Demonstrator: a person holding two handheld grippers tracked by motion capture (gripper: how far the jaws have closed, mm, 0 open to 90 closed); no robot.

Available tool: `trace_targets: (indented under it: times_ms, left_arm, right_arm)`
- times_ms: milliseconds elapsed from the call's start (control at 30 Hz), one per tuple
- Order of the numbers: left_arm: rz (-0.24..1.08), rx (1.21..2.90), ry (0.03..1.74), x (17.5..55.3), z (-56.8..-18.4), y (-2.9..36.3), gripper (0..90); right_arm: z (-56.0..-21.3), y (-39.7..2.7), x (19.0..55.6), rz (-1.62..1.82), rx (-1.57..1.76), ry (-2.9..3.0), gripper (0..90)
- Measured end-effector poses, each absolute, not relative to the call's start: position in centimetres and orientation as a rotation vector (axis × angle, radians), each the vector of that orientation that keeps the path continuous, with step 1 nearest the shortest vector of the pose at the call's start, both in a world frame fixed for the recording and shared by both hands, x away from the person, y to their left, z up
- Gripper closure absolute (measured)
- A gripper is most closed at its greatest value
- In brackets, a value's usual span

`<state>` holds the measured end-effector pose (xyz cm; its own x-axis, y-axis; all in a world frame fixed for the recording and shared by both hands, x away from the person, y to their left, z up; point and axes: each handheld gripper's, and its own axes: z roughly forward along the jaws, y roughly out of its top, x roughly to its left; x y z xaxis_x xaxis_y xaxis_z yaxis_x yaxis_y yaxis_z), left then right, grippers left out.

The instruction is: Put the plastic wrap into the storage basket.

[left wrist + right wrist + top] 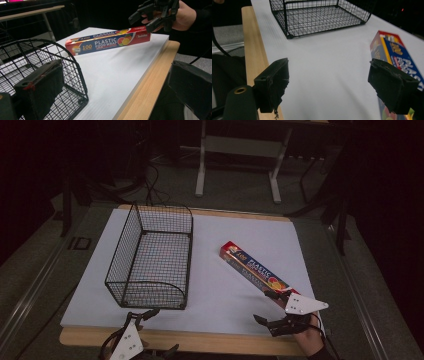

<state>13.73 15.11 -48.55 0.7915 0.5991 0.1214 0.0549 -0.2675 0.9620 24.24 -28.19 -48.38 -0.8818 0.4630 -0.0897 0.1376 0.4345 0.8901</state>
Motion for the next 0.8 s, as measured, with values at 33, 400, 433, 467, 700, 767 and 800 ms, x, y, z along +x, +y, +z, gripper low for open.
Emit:
trace_targets:
  times_ms: [33, 400, 433, 467, 700, 767, 800]
  left_arm:
    - [0.566, 1.785, 0.507, 13.7, -48.6, 15.1, 1.0]
    - [0.566, 1.779, 0.503, 13.7, -48.5, 15.1, 0.9]
    - [0.567, 1.780, 0.503, 13.6, -48.5, 15.1, 1.0]
    - [0.565, 1.780, 0.502, 13.6, -48.5, 15.1, 1.0]
    - [0.559, 1.778, 0.500, 13.6, -48.5, 15.1, 1.0]
    - [0.559, 1.776, 0.499, 13.6, -48.5, 15.1, 1.0]
    - [0.559, 1.776, 0.499, 13.6, -48.5, 15.1, 1.0]
  right_arm:
    - [-48.3, -28.2, 24.2, 1.422, 0.506, 2.368, 16.8]
    - [-46.1, -27.3, 23.3, 1.360, 0.487, 2.384, 10.1]
    - [-45.9, -27.3, 23.3, 1.363, 0.486, 2.376, 10.1]
    - [-45.7, -27.5, 23.3, 1.387, 0.488, 2.369, 9.9]
    - [-44.6, -28.2, 24.0, 1.376, 0.514, 2.327, 9.0]
    - [-44.0, -28.2, 24.6, 1.314, 0.525, 2.307, 9.0]
    - [-43.8, -28.2, 24.8, 1.321, 0.519, 2.305, 9.0]
